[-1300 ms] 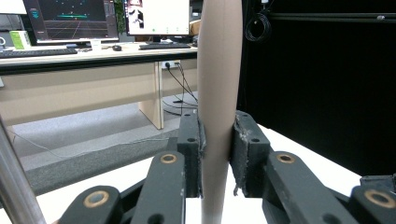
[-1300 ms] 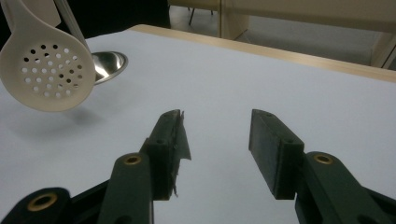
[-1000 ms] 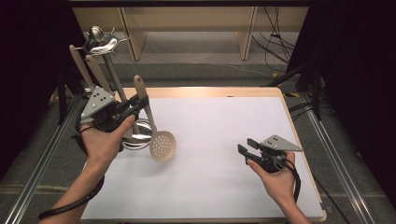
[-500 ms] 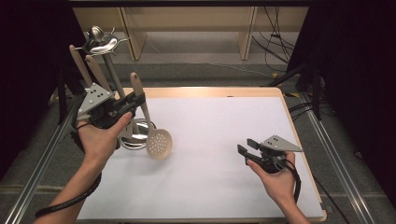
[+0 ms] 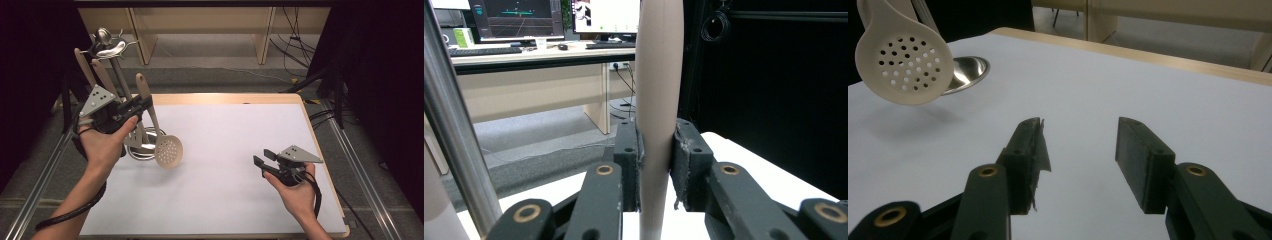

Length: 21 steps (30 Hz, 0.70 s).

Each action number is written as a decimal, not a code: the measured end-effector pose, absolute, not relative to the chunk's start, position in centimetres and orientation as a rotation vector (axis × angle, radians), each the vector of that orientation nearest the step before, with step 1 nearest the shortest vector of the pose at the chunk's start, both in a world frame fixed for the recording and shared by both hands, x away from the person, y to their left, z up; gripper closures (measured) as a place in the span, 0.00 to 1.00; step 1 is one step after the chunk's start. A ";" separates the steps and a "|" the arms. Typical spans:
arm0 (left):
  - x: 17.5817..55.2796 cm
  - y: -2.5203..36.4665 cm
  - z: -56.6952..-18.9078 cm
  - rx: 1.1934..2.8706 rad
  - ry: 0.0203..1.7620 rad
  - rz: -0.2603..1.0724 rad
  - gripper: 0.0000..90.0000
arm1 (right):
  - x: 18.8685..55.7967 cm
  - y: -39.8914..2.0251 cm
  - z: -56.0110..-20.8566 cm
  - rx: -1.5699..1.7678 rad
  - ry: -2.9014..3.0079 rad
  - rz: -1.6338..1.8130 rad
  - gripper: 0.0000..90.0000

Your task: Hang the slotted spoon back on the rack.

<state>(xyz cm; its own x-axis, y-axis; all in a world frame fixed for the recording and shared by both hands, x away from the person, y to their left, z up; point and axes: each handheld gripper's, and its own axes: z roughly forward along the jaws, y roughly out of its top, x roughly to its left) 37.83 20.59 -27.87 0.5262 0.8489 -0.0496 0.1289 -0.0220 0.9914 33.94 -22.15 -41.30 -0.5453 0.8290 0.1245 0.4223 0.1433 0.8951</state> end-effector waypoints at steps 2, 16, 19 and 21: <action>37.9 20.6 -27.8 1.502 0.885 0.714 0.83 | 34.0 -22.2 -41.3 1.195 2.034 1.372 0.59; 38.3 21.3 -26.8 1.496 0.900 0.734 0.83 | 34.1 -22.2 -41.2 1.161 2.034 1.360 0.59; 38.4 21.3 -26.7 1.495 0.902 0.736 0.83 | 34.1 -22.2 -41.3 1.159 2.036 1.367 0.59; 38.5 21.3 -26.6 1.495 0.901 0.737 0.83 | 34.1 -22.2 -41.3 1.159 2.037 1.367 0.59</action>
<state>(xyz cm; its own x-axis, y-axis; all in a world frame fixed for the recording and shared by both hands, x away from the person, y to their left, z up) 38.49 21.29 -26.57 0.5022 0.8635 -0.0467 0.1260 -0.0196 0.9918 34.09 -22.22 -41.29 -0.5613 0.8217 0.0990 0.4031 0.1669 0.8998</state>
